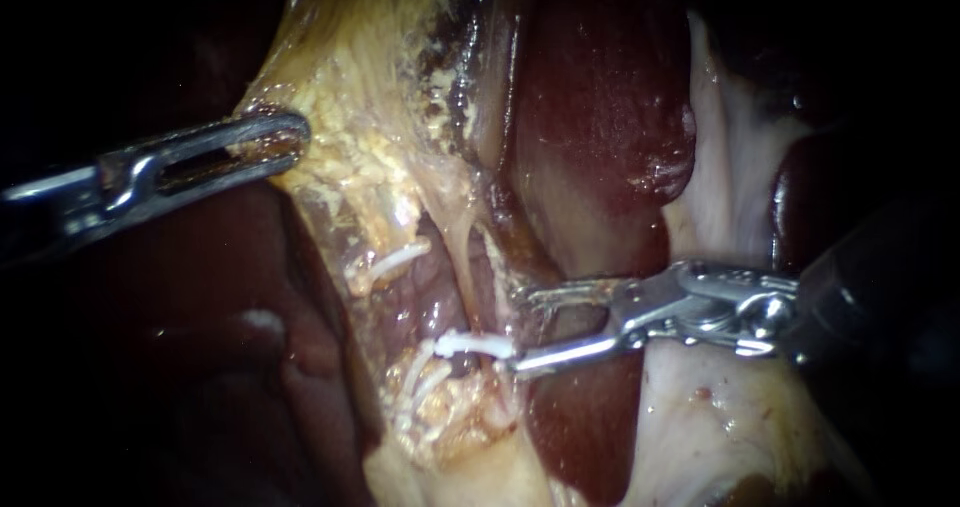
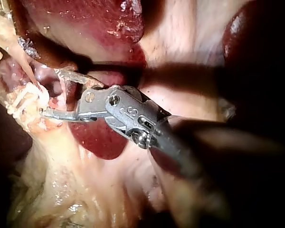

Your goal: Going back first clip right tube

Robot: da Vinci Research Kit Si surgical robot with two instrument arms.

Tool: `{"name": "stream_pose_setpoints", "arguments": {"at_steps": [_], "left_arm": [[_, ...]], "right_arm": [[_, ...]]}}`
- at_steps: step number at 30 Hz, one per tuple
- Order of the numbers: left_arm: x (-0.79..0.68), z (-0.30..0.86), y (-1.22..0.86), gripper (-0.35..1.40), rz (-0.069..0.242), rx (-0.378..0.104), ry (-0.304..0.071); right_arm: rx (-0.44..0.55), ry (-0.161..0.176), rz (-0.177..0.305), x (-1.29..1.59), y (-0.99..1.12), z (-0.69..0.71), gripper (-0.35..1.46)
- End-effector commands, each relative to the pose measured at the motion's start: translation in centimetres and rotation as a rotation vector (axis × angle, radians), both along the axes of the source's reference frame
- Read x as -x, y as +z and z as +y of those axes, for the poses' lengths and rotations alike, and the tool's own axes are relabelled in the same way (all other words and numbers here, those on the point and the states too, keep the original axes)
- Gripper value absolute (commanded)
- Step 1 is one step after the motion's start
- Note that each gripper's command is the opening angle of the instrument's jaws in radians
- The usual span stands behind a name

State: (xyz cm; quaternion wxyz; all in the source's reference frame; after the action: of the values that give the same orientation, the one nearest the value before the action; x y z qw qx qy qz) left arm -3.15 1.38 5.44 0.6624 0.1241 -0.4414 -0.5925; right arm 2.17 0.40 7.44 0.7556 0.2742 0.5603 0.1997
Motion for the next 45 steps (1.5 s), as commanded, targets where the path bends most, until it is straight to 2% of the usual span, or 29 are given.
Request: {"name": "stream_pose_setpoints", "arguments": {"at_steps": [1,4,9,15,17,21,25,28,34,37,40,45], "left_arm": [[0.0,0.0,0.0,-0.35,0.0,0.0,0.0],[0.0,0.0,0.0,-0.35,0.0,0.0,0.0],[0.0,0.01,0.02,-0.35,0.0,0.001,0.0],[0.0,-0.01,0.15,-0.35,-0.001,0.001,-0.003],[-0.01,-0.01,0.25,-0.35,-0.003,0.001,-0.006],[0.02,-0.06,0.55,-0.35,0.016,-0.012,0.001],[0.13,-0.13,0.86,-0.35,0.046,-0.017,0.017],[0.29,-0.18,1.02,-0.35,0.052,-0.023,0.031],[0.63,-0.21,1.11,-0.35,0.058,-0.029,0.024],[0.77,-0.22,1.12,-0.35,0.061,-0.017,0.035],[0.82,-0.22,1.09,-0.35,0.064,-0.013,0.036],[0.79,-0.21,1.07,-0.35,0.065,-0.01,0.041]], "right_arm": [[0.026,-0.001,0.005,0.03,-0.05,0.04,0.6],[0.101,0.008,0.025,0.14,-0.23,0.17,0.6],[0.143,0.019,0.038,0.27,-0.41,0.29,0.6],[0.144,0.02,0.037,0.28,-0.44,0.27,0.6],[0.143,0.015,0.041,0.27,-0.43,0.26,0.6],[0.142,0.011,0.045,0.27,-0.44,0.24,0.6],[0.141,0.006,0.048,0.28,-0.44,0.23,0.6],[0.141,0.006,0.049,0.27,-0.44,0.23,0.6],[0.14,0.006,0.049,0.27,-0.46,0.22,0.6],[0.139,0.004,0.05,0.25,-0.48,0.22,0.6],[0.138,0.002,0.052,0.24,-0.49,0.21,0.6],[0.138,0.002,0.052,0.23,-0.49,0.22,0.6]]}}
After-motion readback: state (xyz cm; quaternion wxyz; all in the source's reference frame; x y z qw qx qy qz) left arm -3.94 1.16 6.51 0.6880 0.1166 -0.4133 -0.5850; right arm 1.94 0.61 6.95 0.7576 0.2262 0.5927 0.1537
